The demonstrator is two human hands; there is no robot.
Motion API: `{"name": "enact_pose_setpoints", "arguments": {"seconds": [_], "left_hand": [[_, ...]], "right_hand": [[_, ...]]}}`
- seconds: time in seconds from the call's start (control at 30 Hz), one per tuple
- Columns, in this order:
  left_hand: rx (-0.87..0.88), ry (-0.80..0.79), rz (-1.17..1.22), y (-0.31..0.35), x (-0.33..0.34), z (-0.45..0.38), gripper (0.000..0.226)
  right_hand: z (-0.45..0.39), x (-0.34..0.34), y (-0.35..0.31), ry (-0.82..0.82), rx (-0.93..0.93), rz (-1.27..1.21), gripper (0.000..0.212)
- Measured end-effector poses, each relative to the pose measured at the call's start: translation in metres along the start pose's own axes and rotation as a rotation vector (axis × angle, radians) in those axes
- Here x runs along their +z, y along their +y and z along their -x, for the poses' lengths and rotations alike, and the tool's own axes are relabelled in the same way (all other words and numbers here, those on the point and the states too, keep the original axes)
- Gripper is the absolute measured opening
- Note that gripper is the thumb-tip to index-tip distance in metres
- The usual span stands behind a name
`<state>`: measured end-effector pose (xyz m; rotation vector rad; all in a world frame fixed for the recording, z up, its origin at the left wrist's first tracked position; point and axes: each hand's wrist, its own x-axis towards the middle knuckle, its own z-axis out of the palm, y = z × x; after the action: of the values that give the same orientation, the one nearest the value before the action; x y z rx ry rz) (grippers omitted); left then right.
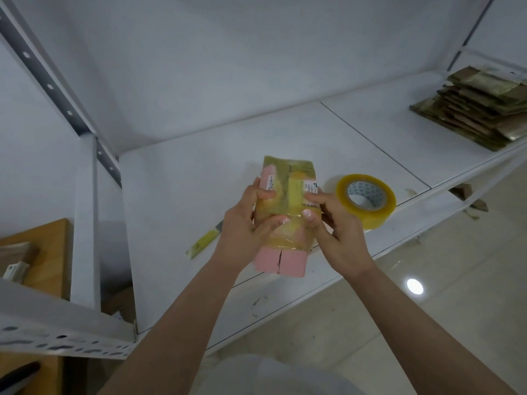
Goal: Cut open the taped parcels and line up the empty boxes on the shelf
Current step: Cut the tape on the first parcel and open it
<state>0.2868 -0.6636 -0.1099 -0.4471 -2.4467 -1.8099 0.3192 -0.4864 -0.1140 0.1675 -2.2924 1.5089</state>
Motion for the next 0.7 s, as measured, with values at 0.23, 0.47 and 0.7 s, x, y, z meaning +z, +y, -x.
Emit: {"name": "enact_pose_setpoints", "arguments": {"seconds": [0.23, 0.47, 0.7], "left_hand": [[-0.082, -0.048, -0.216, 0.01, -0.015, 0.0, 0.054], [-0.309, -0.129, -0.402, 0.024, -0.01, -0.027, 0.027], [-0.304, -0.245, -0.754, 0.066, -0.007, -0.049, 0.122]], "right_hand": [[0.0, 0.0, 0.005, -0.034, 0.323, 0.034, 0.056], [-0.013, 0.004, -0.004, -0.037, 0.465, -0.195, 0.04], [-0.016, -0.006, -0.023, 0.011, 0.459, -0.345, 0.044]]}}
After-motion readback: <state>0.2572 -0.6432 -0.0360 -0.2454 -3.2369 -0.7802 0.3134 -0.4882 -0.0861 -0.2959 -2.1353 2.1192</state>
